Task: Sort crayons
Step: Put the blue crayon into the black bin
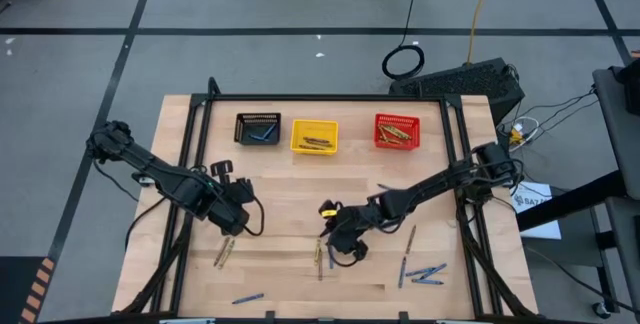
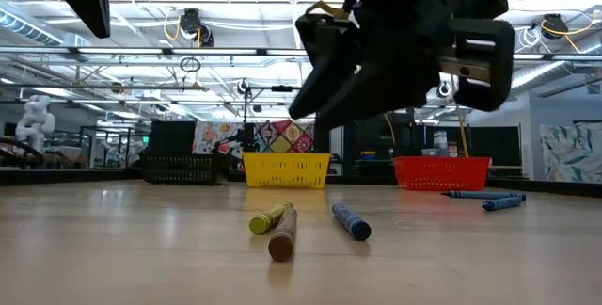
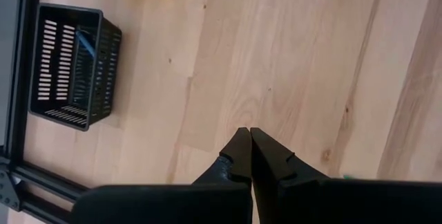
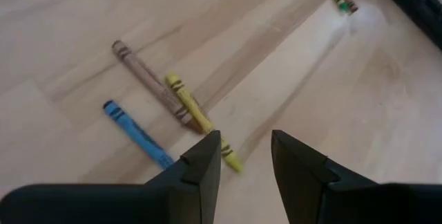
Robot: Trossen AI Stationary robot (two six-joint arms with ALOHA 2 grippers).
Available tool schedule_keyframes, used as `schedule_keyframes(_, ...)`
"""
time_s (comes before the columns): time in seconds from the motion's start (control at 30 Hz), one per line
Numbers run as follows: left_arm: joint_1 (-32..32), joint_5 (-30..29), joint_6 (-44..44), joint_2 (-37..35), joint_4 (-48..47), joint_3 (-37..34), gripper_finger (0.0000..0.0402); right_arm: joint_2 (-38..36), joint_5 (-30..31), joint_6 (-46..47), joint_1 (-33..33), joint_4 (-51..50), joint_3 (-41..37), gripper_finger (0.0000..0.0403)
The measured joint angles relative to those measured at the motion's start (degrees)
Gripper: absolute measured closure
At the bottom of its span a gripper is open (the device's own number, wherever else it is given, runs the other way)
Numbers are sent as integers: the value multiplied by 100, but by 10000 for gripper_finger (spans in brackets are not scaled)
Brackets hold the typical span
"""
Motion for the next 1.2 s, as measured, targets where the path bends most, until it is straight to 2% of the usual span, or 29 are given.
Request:
schedule_keyframes(0.6, 7, -124, -4, 0, 117, 0, 402, 8, -97, 7, 154, -531, -1, 287)
schedule_keyframes(0.73, 7, -126, -7, 0, 127, 0, 402, 44, -318, -637, 166, -491, -1, 287)
schedule_keyframes(1.03, 7, -128, -2, 0, 215, 0, 402, 385, -302, -1826, 274, -312, -1, 287)
schedule_keyframes(1.2, 7, -128, -2, 0, 311, 0, 402, 434, -309, -2082, 374, -274, -1, 287)
